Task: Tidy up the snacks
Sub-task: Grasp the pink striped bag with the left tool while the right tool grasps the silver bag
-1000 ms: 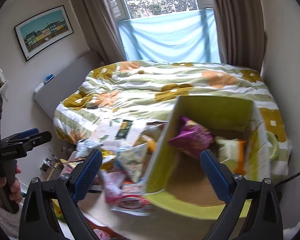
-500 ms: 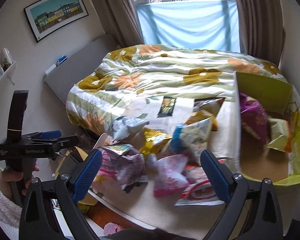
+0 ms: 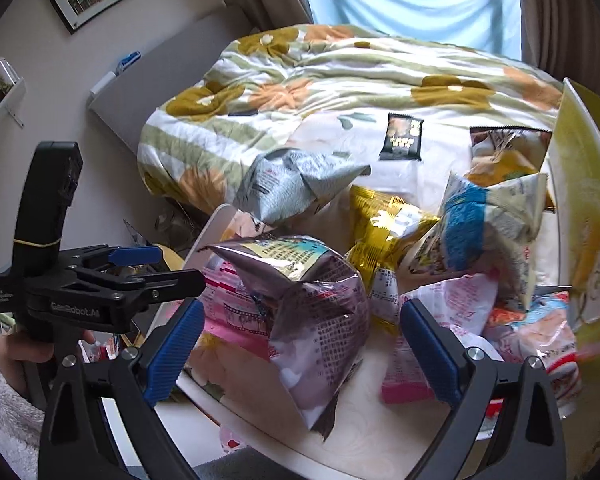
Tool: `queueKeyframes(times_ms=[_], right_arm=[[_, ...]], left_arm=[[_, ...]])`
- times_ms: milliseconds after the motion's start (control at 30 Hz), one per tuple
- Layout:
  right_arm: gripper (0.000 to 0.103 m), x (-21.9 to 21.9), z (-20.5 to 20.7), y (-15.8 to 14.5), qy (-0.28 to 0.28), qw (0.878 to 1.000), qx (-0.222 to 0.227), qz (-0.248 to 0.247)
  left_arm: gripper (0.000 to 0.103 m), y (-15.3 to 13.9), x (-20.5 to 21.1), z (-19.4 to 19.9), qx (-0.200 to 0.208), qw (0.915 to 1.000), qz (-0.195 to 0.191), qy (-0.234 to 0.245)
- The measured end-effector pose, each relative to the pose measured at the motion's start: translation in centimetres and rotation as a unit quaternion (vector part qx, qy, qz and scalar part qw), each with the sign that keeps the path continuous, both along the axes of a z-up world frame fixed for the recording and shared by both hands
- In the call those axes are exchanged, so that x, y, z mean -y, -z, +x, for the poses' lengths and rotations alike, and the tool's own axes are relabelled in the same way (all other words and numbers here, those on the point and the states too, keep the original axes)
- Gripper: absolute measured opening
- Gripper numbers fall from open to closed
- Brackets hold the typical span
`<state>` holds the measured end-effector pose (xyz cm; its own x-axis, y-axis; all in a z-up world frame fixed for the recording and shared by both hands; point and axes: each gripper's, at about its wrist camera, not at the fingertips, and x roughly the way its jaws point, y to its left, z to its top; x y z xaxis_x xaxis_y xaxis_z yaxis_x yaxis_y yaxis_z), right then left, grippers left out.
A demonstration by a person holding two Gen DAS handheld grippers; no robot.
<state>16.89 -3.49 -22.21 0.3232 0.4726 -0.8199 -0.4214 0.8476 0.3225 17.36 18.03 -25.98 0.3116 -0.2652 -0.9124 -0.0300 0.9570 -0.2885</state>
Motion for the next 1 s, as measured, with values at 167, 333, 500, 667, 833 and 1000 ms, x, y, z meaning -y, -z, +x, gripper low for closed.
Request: queueKeyframes(times_ms=[167,333,500,667,833,1000], right_arm=[[0.081,-0.8,1.1,1.9,-0.012,1.0,-0.026,0.001],[0.058,-0.7,1.7,3.2,-0.021,0.999,-0.048,0.014],[0.054,0.1,1.8,3.4,-0.021,0.997,-0.063,0.037],[0.054,0.7,1.6,3.3,-0.018,0.996,-0.068,0.052],[0.053,1.9,1.6,3.1,-0.012,0.994,-0.078,0.071],[0.053,2.7,1.4,3.0,-0.013,0.994,-0.08,0.077]], left_arm=[[0.102,1.0,0.1,0.9,-0.009,1.0,-0.002,0.0],[0.102,1.5,0.8,1.6,-0.014,0.9999,-0.003,0.001],[0.102,1.9,1.7,2.4,-0.016,0.9999,0.0,0.006],[0.102,2.5,2.6,2.7,-0.024,0.9996,0.008,0.011],[0.101,3.6,3.4,2.7,-0.036,0.9992,0.009,0.013],[0.081,4.6,4.0,2.8,-0.043,0.9989,-0.002,0.018]])
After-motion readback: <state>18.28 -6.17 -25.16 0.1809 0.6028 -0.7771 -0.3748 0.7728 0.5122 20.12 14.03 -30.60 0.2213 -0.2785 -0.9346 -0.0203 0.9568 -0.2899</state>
